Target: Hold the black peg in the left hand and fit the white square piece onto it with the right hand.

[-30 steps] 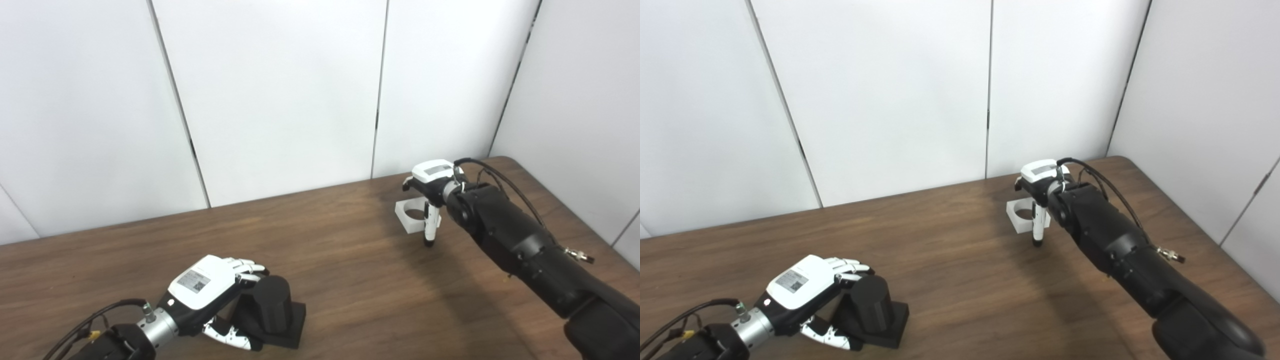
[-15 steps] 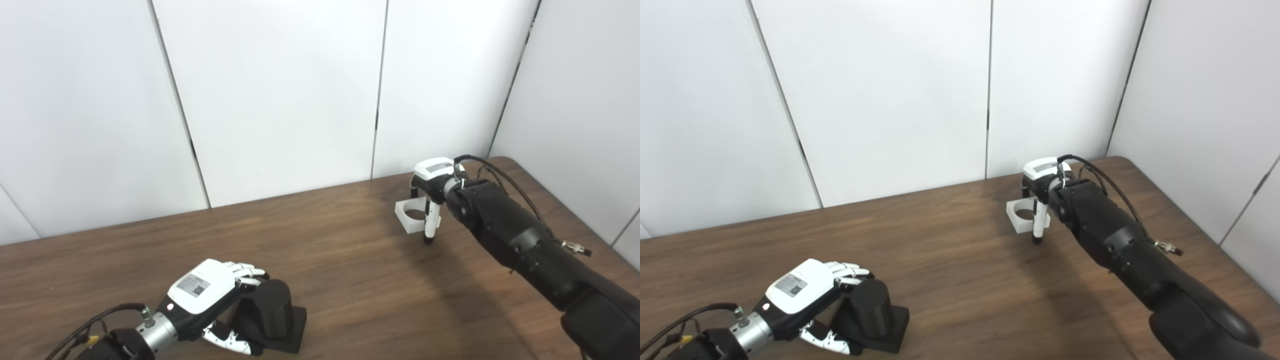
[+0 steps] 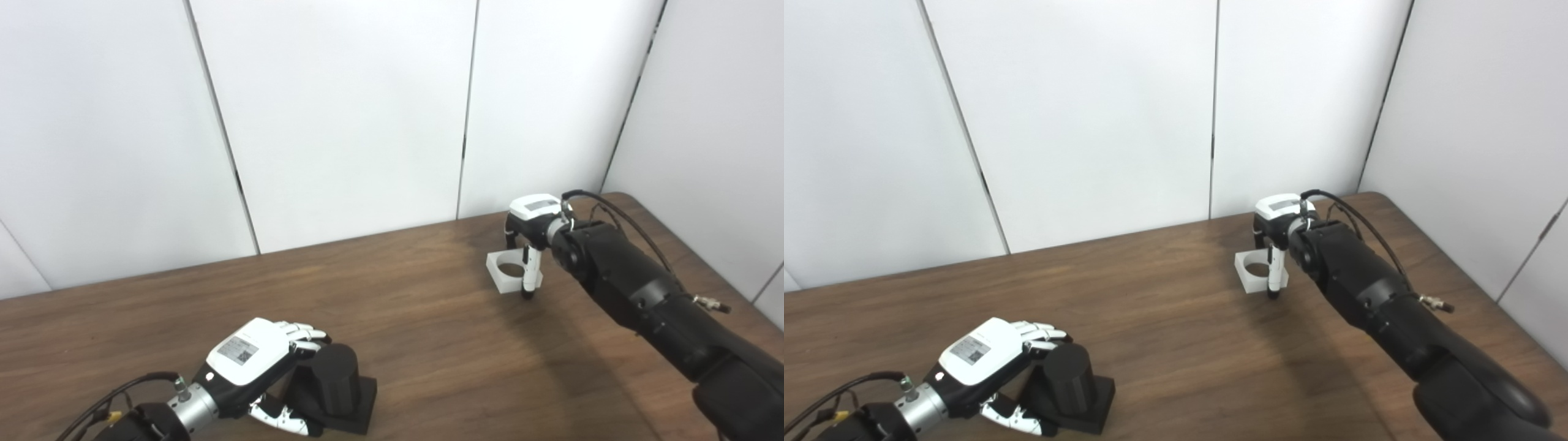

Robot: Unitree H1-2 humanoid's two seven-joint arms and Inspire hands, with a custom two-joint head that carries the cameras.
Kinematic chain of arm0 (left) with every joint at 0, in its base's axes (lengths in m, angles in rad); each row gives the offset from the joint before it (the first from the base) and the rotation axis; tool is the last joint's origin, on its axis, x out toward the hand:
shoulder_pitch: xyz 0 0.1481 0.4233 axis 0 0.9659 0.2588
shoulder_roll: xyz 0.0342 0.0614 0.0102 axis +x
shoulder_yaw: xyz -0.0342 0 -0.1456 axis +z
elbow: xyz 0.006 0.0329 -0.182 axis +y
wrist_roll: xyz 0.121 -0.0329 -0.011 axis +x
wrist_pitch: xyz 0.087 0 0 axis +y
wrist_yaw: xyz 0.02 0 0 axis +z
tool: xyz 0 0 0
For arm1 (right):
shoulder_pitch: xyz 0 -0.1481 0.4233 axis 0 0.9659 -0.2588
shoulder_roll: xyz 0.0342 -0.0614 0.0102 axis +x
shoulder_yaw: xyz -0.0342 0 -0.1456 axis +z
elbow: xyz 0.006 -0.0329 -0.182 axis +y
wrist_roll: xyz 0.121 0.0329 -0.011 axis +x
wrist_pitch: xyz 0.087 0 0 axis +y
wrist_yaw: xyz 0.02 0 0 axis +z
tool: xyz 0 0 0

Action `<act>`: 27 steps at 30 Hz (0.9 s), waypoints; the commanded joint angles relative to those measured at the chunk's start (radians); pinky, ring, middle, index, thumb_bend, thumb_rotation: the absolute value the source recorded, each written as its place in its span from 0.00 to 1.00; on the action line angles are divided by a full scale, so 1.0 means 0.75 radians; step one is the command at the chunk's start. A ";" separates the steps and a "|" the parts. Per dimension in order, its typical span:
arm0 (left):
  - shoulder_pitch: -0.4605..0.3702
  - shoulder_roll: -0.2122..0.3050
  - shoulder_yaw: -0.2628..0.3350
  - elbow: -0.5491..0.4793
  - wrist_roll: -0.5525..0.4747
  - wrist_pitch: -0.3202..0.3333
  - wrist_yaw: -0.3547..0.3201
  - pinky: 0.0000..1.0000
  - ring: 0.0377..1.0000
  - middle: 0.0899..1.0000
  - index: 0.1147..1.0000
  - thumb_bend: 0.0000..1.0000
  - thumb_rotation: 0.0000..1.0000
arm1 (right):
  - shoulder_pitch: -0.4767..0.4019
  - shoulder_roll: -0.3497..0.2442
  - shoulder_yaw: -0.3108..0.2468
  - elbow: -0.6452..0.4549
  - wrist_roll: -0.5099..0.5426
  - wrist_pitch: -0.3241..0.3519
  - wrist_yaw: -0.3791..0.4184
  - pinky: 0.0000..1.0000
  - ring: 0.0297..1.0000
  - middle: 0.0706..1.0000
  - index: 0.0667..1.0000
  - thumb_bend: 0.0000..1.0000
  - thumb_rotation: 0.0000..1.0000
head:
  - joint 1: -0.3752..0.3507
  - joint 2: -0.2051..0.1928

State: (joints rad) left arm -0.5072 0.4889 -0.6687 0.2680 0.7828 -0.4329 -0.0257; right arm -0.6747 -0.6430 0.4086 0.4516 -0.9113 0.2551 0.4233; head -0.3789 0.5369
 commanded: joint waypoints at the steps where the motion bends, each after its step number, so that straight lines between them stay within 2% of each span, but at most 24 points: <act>1: 0.062 0.047 -0.060 0.030 0.092 -0.026 -0.133 0.78 0.83 0.82 0.42 0.52 0.07 | -0.005 -0.047 -0.007 -0.028 -0.001 -0.022 -0.017 0.96 0.87 0.77 0.45 0.52 0.15 | -0.001 0.001; 9: 0.062 0.043 -0.056 0.057 0.088 -0.038 -0.105 0.78 0.83 0.83 0.42 0.52 0.07 | 0.049 -0.050 -0.097 -0.124 0.082 -0.105 -0.153 0.96 0.85 0.74 0.44 0.52 0.13 | 0.019 0.010; 13: 0.062 0.043 -0.053 0.055 0.091 -0.037 -0.106 0.78 0.84 0.83 0.42 0.52 0.07 | 0.068 -0.053 -0.134 -0.189 0.112 -0.132 -0.177 0.94 0.85 0.74 0.44 0.52 0.13 | 0.024 0.017; 18: 0.059 0.044 -0.054 0.059 0.085 -0.045 -0.086 0.77 0.82 0.83 0.42 0.52 0.07 | 0.081 -0.062 -0.144 -0.272 0.122 -0.152 -0.158 0.92 0.86 0.74 0.44 0.52 0.13 | 0.046 0.025; 23: 0.053 0.040 -0.053 0.065 0.086 -0.044 -0.093 0.77 0.83 0.83 0.42 0.52 0.07 | 0.088 -0.079 -0.157 -0.379 0.154 -0.208 -0.129 0.90 0.84 0.74 0.44 0.52 0.13 | 0.118 0.051; 27: 0.051 0.035 -0.055 0.075 0.086 -0.044 -0.087 0.78 0.84 0.83 0.42 0.52 0.07 | 0.092 -0.075 -0.165 -0.491 0.182 -0.203 -0.074 0.89 0.84 0.74 0.44 0.52 0.14 | 0.160 0.068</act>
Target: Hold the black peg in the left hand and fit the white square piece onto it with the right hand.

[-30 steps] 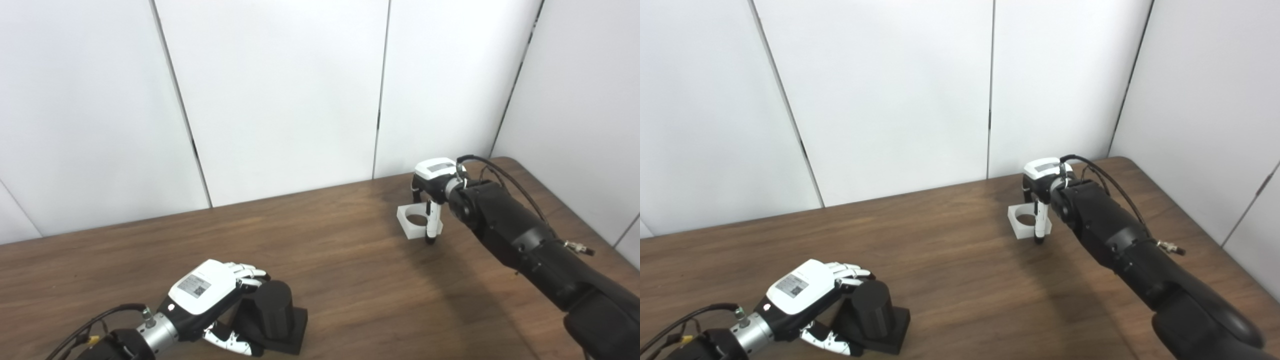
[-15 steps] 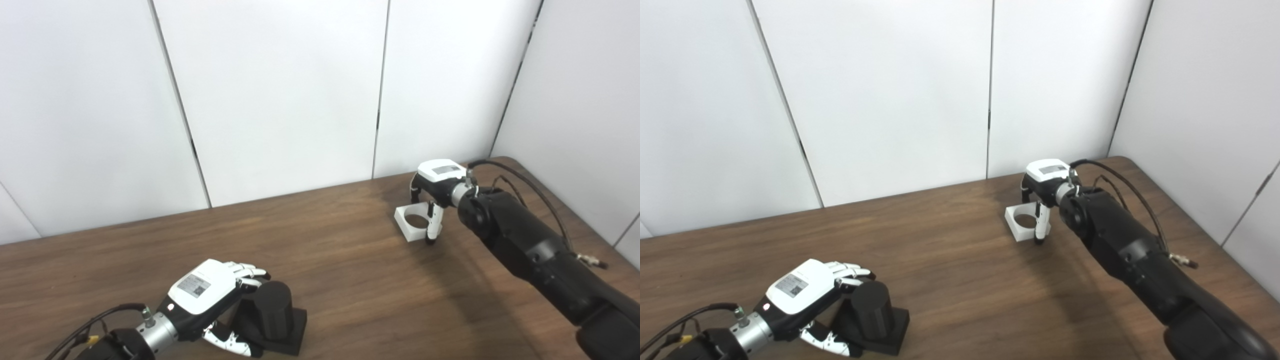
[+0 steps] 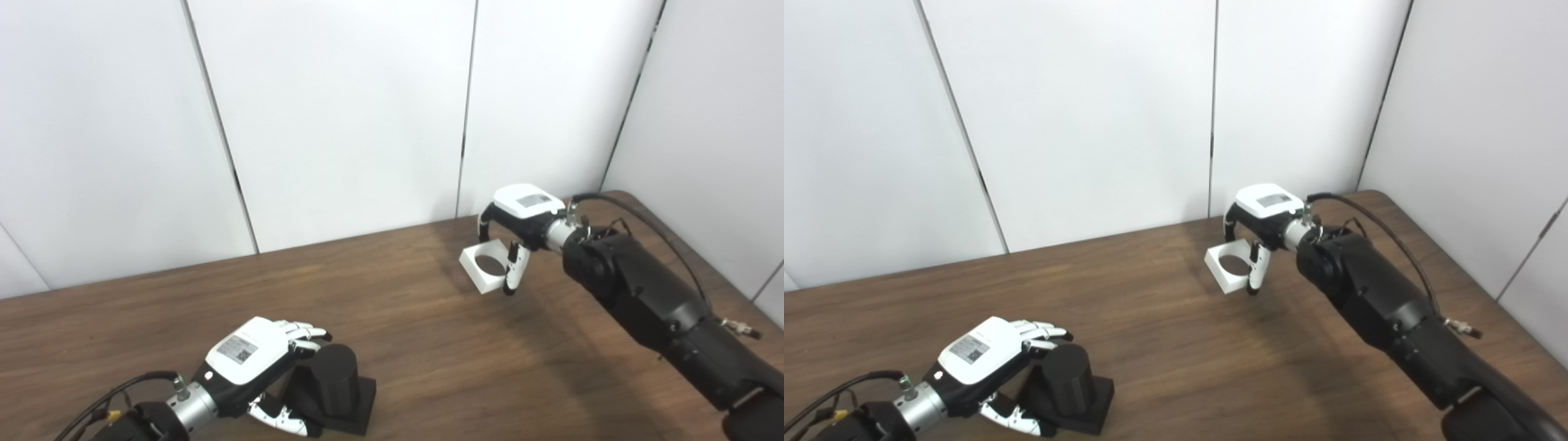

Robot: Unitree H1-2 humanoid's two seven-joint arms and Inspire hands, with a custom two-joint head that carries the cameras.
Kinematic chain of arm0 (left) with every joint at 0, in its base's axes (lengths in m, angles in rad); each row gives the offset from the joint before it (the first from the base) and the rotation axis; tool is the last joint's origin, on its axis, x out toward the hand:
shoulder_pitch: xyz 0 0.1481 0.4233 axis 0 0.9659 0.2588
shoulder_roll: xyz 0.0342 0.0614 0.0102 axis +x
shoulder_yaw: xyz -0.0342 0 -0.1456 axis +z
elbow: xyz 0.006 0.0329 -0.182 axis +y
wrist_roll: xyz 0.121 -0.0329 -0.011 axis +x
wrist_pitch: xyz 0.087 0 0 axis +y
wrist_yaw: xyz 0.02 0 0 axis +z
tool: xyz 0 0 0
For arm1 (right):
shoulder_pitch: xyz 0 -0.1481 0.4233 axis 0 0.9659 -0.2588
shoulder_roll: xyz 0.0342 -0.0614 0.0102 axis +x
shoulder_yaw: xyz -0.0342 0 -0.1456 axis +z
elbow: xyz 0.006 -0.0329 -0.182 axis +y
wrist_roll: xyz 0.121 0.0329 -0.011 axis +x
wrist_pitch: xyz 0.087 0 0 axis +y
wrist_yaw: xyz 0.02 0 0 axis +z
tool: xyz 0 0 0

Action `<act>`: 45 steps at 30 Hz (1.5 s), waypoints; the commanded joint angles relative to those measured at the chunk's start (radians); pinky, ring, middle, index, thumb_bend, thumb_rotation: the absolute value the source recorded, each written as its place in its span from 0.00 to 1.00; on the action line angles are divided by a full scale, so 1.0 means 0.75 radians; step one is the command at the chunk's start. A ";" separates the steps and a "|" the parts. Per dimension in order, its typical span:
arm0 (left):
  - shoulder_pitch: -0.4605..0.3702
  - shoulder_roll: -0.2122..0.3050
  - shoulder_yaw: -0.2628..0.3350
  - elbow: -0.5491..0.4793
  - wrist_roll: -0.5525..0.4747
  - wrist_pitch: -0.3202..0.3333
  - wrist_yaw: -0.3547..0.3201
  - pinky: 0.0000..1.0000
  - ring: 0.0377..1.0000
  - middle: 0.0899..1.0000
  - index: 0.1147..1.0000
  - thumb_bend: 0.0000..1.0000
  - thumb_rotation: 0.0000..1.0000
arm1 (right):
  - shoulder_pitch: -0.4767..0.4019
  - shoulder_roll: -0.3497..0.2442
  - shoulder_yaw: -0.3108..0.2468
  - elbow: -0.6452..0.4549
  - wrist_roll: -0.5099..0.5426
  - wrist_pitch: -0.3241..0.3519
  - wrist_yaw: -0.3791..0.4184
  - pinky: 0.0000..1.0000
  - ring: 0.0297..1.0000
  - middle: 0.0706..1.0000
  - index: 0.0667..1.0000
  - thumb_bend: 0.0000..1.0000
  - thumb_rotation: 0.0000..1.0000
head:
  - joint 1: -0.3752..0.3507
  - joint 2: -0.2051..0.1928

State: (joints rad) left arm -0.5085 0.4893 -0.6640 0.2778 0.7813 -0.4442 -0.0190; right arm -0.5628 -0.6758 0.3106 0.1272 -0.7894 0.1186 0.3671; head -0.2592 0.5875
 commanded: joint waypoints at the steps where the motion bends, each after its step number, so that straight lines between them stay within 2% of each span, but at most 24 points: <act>1: 0.053 0.034 -0.060 0.056 0.093 -0.024 -0.107 0.78 0.85 0.84 0.42 0.52 0.07 | -0.055 -0.026 -0.039 -0.081 0.032 -0.028 0.007 0.88 0.84 0.73 0.44 0.52 0.13 | 0.022 0.008; 8: 0.042 0.013 -0.066 0.070 0.118 -0.011 -0.106 0.79 0.87 0.86 0.42 0.52 0.07 | -0.041 0.019 -0.035 -0.266 0.082 -0.054 0.065 0.82 0.82 0.72 0.44 0.52 0.13 | 0.101 0.026; 12: 0.043 -0.002 -0.064 0.076 0.120 -0.008 -0.089 0.79 0.87 0.86 0.42 0.52 0.07 | -0.039 0.039 -0.037 -0.337 0.101 -0.078 0.089 0.86 0.82 0.73 0.44 0.52 0.14 | 0.142 0.039; 23: 0.031 -0.038 -0.063 0.083 0.109 0.007 -0.111 0.81 0.88 0.88 0.43 0.52 0.07 | -0.032 0.063 -0.045 -0.435 0.149 -0.152 0.123 0.82 0.82 0.73 0.44 0.52 0.14 | 0.250 0.081; 45: 0.019 -0.074 -0.075 0.092 0.126 0.031 -0.117 0.82 0.89 0.89 0.43 0.52 0.08 | -0.006 0.172 0.011 -0.629 0.178 -0.190 0.266 0.83 0.83 0.74 0.44 0.52 0.14 | 0.326 0.122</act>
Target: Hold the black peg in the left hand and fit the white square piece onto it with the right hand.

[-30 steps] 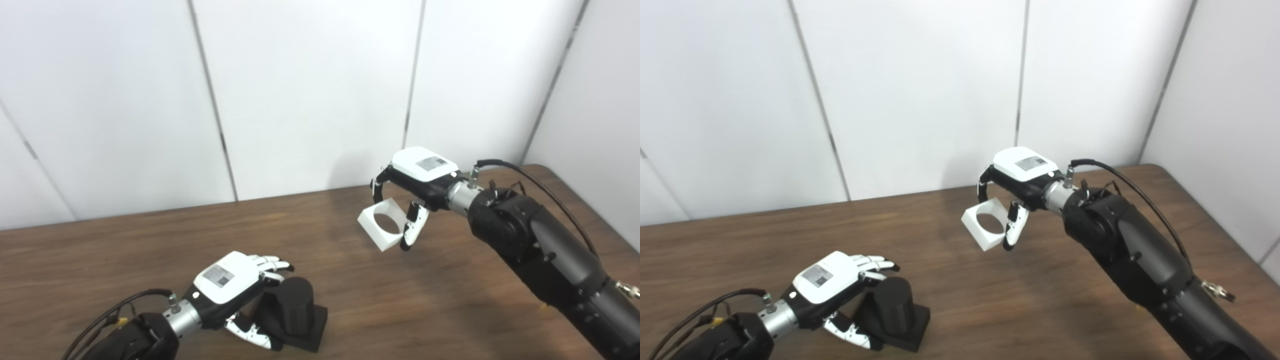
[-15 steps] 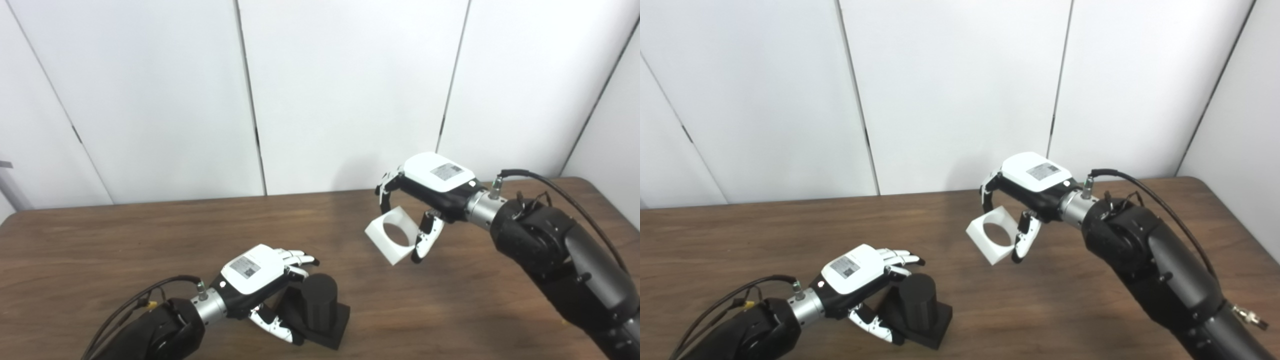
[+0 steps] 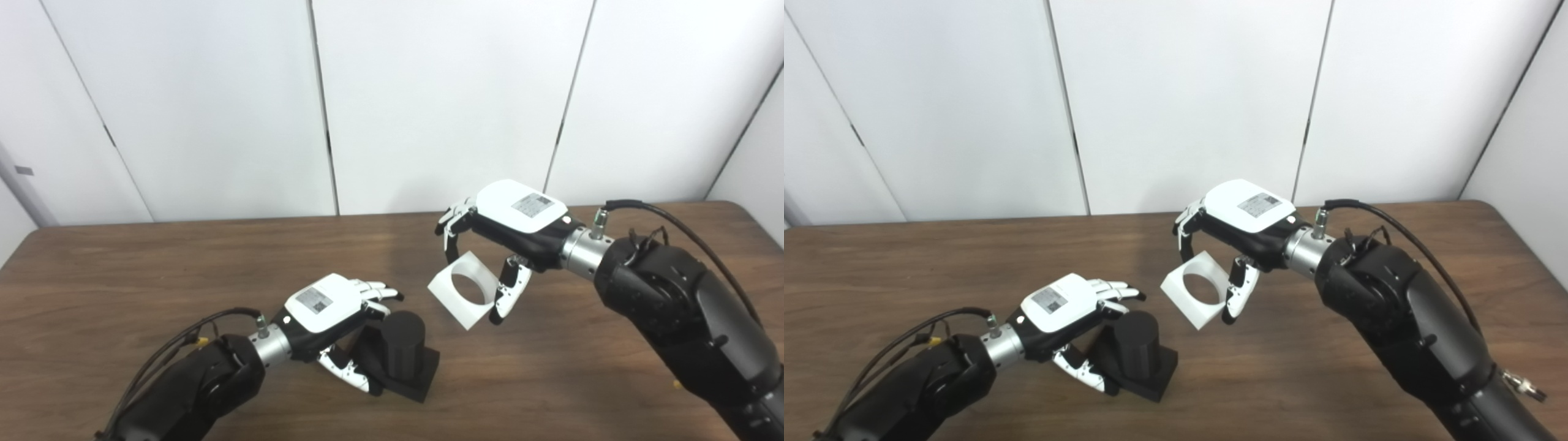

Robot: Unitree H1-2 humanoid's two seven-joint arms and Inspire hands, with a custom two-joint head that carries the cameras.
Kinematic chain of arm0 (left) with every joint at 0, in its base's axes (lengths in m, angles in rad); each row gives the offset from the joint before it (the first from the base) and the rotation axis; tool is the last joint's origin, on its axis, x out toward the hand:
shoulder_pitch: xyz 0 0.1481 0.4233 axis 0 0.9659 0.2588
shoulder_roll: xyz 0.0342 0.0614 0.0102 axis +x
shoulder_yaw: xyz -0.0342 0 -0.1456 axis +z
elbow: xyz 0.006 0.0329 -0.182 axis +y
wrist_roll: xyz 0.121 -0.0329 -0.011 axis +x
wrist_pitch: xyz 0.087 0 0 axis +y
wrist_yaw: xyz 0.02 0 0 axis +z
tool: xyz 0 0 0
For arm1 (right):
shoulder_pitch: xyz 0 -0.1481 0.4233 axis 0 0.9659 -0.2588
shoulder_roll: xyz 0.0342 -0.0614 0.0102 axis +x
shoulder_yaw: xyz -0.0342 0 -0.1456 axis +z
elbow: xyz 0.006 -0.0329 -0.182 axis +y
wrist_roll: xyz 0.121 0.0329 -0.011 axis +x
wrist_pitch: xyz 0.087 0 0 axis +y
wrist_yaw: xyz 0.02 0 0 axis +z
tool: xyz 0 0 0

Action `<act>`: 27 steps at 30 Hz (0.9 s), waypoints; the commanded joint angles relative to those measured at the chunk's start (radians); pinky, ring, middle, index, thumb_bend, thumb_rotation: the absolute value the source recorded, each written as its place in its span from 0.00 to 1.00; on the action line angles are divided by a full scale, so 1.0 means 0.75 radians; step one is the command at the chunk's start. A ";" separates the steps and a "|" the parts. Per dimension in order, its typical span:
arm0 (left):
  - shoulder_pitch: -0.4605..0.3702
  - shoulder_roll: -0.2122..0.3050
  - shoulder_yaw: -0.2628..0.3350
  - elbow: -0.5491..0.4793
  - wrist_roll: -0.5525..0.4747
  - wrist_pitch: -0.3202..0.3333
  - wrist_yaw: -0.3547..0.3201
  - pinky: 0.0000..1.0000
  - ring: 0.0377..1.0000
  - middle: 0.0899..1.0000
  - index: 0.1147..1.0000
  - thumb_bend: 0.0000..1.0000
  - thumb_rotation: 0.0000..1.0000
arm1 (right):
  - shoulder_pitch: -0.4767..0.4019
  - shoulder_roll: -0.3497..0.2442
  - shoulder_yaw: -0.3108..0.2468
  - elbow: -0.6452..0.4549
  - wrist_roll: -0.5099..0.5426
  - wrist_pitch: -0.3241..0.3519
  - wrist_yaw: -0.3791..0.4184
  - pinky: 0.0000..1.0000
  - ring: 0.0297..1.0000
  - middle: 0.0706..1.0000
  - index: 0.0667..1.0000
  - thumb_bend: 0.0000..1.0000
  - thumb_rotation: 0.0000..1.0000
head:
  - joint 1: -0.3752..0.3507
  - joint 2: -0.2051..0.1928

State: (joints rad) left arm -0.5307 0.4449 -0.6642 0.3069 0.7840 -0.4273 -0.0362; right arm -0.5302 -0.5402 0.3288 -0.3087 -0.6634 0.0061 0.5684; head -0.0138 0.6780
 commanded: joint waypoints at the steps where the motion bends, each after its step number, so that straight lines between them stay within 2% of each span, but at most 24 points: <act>1: 0.048 -0.016 -0.075 0.053 0.124 0.009 -0.092 0.82 0.89 0.89 0.43 0.52 0.08 | -0.051 -0.008 -0.011 -0.052 0.011 -0.047 0.003 0.83 0.83 0.74 0.44 0.52 0.14 | 0.004 0.003; 16: 0.036 -0.028 -0.086 0.038 0.124 0.047 -0.129 0.86 0.93 0.91 0.43 0.52 0.08 | -0.068 0.053 -0.011 -0.057 0.036 -0.106 0.022 0.82 0.82 0.74 0.44 0.52 0.14 | 0.052 0.012; 27: 0.031 -0.041 -0.089 0.052 0.130 0.047 -0.117 0.85 0.93 0.91 0.43 0.52 0.08 | -0.041 0.116 -0.018 -0.042 0.051 -0.093 0.013 0.80 0.82 0.74 0.44 0.52 0.14 | 0.066 0.016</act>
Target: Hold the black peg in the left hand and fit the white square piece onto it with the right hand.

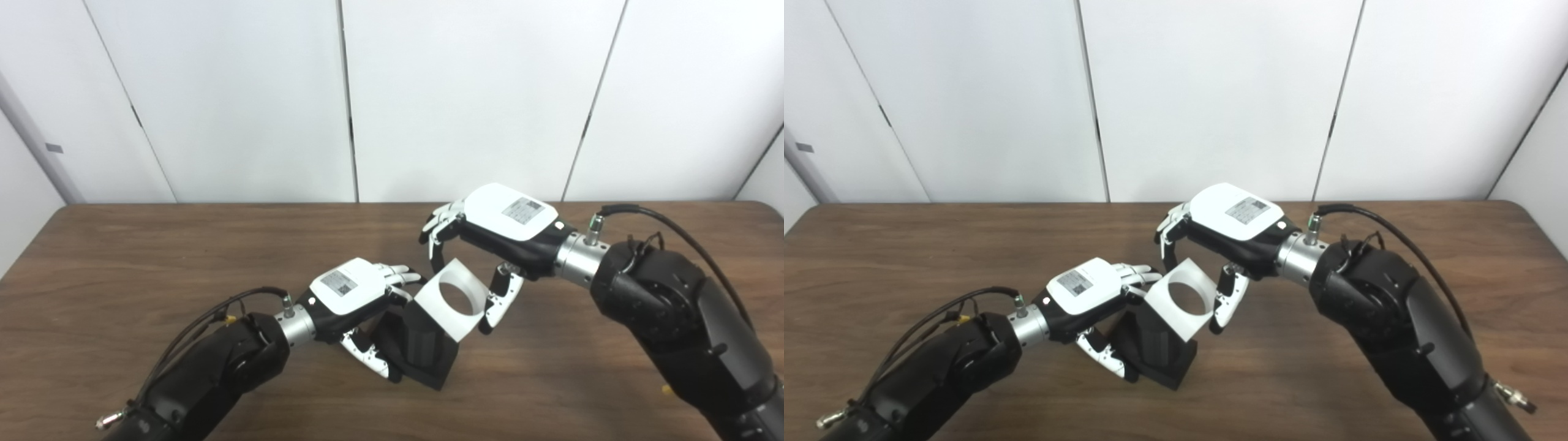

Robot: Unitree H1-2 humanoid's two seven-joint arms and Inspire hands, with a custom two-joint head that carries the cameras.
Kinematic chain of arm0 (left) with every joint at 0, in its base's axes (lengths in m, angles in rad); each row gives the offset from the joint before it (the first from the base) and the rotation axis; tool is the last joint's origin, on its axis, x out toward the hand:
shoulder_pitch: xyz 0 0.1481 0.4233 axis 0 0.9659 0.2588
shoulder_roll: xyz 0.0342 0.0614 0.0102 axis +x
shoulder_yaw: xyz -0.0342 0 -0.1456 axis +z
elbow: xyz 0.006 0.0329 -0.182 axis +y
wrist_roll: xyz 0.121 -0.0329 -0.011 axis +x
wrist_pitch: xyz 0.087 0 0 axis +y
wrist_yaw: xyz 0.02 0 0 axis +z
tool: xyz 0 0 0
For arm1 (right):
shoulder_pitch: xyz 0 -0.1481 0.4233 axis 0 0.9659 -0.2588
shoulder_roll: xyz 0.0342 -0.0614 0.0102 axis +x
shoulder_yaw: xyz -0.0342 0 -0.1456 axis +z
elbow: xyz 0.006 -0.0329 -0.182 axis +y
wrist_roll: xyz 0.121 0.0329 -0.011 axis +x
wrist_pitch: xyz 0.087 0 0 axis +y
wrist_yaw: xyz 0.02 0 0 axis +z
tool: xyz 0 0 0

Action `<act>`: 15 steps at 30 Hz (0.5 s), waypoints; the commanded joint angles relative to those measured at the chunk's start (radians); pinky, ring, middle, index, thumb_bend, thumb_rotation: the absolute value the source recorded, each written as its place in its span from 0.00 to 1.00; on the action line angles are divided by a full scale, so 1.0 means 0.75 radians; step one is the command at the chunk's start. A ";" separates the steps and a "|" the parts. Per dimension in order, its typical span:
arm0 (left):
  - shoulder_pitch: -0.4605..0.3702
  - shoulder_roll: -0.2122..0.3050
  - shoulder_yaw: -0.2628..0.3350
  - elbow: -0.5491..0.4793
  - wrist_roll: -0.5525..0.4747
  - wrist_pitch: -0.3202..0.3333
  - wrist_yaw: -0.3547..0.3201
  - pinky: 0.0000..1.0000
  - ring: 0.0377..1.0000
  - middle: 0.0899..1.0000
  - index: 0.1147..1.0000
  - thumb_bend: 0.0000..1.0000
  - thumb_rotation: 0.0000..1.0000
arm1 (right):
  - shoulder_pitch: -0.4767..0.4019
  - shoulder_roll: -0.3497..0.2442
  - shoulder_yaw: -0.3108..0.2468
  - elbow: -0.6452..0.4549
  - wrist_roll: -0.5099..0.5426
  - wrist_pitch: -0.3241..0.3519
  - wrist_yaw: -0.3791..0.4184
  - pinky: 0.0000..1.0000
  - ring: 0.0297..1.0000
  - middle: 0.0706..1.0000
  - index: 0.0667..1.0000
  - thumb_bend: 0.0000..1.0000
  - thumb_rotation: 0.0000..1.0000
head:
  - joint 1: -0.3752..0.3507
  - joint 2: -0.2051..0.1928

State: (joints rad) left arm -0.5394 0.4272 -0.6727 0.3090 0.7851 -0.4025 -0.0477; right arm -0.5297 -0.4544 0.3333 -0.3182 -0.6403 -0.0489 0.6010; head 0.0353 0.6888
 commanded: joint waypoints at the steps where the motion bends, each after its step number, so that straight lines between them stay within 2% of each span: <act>1: 0.042 -0.019 -0.078 0.052 0.130 0.011 -0.094 0.85 0.92 0.91 0.43 0.52 0.08 | -0.040 0.008 -0.022 -0.023 0.019 -0.025 -0.035 0.80 0.82 0.74 0.44 0.52 0.14 | 0.002 0.000; 15: 0.044 -0.019 -0.075 0.035 0.119 0.028 -0.121 0.86 0.93 0.91 0.43 0.52 0.08 | -0.032 0.066 -0.011 0.031 0.001 -0.034 -0.054 0.81 0.82 0.73 0.44 0.52 0.14 | 0.007 0.005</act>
State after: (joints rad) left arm -0.5399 0.4220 -0.6734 0.3088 0.7851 -0.3983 -0.0504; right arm -0.5193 -0.4092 0.3368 -0.2907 -0.6481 -0.0496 0.5922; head 0.0383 0.6918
